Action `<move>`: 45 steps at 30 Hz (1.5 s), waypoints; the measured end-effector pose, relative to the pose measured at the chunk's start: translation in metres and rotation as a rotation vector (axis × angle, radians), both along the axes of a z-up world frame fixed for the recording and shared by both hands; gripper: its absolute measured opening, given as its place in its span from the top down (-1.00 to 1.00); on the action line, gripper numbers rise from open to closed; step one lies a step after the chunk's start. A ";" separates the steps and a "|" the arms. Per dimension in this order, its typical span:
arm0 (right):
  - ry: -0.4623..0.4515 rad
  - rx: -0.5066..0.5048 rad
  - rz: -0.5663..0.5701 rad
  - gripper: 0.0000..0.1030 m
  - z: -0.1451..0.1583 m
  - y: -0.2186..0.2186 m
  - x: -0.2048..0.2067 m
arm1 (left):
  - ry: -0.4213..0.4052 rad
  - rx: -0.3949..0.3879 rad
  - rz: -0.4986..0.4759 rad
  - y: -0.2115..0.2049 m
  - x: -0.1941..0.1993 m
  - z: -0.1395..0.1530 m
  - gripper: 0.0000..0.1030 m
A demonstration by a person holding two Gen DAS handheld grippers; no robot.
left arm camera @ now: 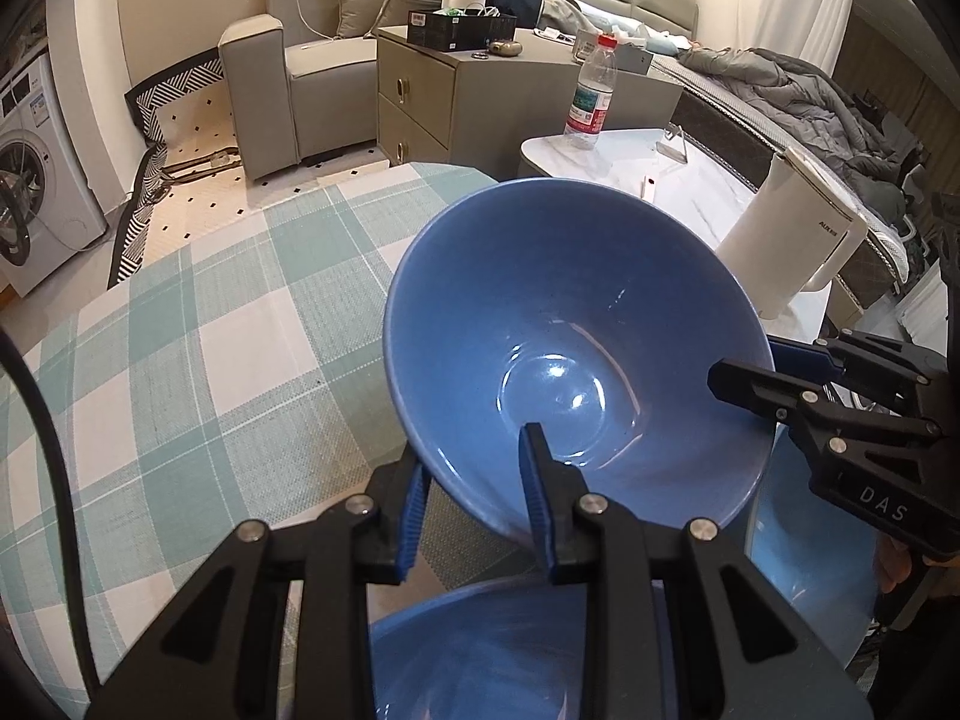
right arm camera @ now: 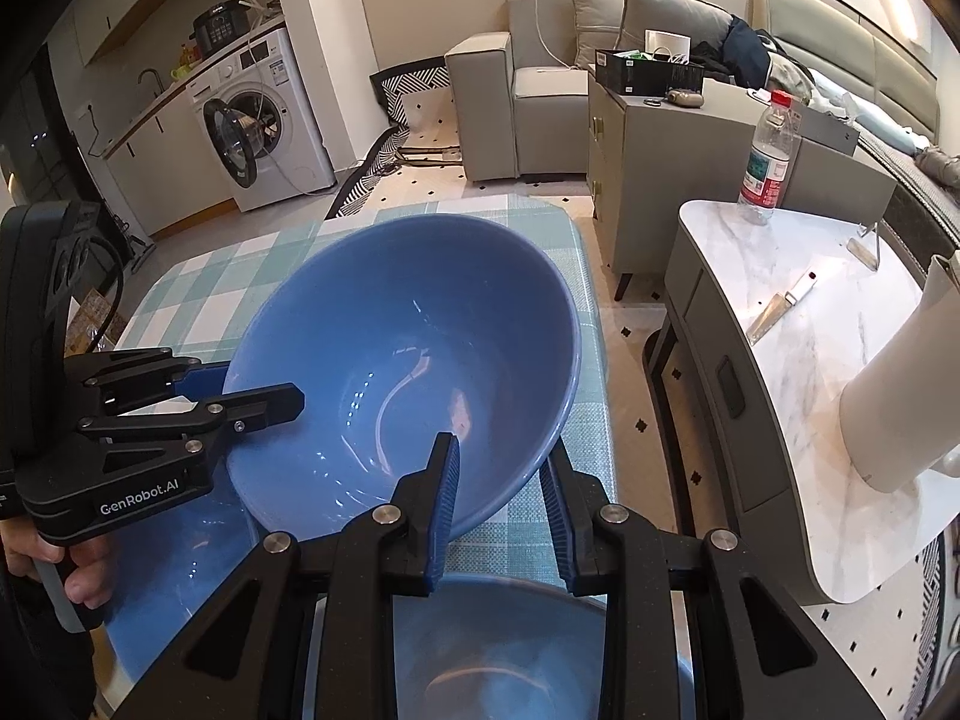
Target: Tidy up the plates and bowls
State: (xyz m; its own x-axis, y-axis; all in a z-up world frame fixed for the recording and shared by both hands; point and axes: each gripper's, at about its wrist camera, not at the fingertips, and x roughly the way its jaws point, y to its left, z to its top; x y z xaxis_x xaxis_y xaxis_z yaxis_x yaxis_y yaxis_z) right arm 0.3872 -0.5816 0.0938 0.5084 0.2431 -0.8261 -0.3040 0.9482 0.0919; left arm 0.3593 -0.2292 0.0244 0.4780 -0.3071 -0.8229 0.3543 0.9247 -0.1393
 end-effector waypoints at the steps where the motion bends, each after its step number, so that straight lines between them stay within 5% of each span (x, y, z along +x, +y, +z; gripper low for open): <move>1: -0.003 0.000 -0.001 0.46 0.001 0.000 -0.001 | -0.002 -0.001 0.000 0.000 -0.001 0.001 0.46; 45: -0.181 -0.003 0.020 0.45 0.088 0.019 -0.079 | -0.183 -0.043 0.013 0.024 -0.074 0.080 0.46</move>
